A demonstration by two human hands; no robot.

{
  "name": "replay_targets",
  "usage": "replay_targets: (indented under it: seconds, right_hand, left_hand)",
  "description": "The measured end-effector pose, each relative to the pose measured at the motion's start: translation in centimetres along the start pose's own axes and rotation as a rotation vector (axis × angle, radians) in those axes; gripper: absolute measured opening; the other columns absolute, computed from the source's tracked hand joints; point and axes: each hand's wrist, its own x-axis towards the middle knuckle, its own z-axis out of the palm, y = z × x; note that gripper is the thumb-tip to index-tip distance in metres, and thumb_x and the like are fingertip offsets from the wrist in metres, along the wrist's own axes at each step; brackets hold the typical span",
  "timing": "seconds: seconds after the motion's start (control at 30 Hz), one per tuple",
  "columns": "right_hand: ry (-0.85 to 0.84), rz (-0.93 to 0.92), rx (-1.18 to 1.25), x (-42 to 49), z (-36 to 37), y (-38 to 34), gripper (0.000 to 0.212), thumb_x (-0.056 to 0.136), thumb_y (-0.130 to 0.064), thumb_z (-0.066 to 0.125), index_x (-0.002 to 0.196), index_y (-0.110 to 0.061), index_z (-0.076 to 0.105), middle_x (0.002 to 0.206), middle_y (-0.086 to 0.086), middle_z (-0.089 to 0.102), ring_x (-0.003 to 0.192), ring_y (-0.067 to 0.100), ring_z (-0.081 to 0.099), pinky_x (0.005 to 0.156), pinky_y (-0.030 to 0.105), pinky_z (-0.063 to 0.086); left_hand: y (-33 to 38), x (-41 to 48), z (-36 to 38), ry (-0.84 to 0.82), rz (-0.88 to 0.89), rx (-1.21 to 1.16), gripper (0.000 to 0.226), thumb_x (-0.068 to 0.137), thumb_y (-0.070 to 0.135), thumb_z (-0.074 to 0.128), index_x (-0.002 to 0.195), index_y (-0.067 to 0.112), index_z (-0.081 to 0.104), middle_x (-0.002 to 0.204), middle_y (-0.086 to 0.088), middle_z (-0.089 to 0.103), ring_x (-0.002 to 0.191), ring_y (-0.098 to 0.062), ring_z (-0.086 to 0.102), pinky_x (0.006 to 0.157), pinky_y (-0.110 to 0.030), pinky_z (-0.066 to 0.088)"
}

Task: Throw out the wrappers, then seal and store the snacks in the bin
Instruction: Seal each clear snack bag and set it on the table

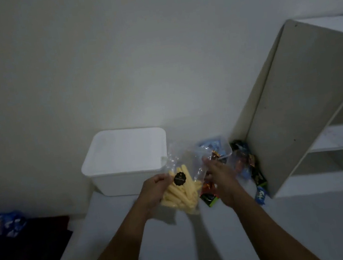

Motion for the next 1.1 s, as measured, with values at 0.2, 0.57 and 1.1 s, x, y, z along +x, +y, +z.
replay_targets:
  seconds: [0.2,0.57,1.1]
  right_hand:
    - [-0.083,0.229,-0.295,-0.6,1.2,11.7,0.087,0.078,-0.021,0.084,0.148,-0.025,0.034,0.119,0.008,0.063,0.098,0.025,0.066,0.066,0.044,0.060]
    - [-0.207,0.159,-0.746,-1.4,2.0,18.3,0.077,0.077,-0.022,0.083,0.144,-0.013,0.045,0.132,0.010,0.059,0.114,0.022,0.060,0.088,0.023,0.046]
    - [-0.110,0.115,-0.802,1.7,-0.5,16.3,0.059,0.089,-0.038,0.070,0.136,-0.008,0.054,0.133,0.012,0.061,0.119,0.025,0.059,0.088,0.024,0.043]
  left_hand:
    - [-8.5,-0.4,-0.5,0.260,-0.168,0.017,0.020,0.085,0.014,0.074,0.101,0.002,0.069,0.093,-0.015,0.074,0.086,-0.032,0.071,0.083,-0.048,0.059]
    - [-15.6,-1.7,-3.3,0.213,-0.283,0.569,0.081,0.072,0.019,0.083,0.140,0.007,0.042,0.131,-0.014,0.056,0.112,-0.029,0.060,0.090,-0.035,0.052]
    - [-12.8,2.6,-1.2,0.197,-0.081,0.811,0.058,0.076,0.038,0.075,0.127,0.014,0.061,0.133,-0.013,0.056,0.113,-0.027,0.062,0.095,-0.038,0.052]
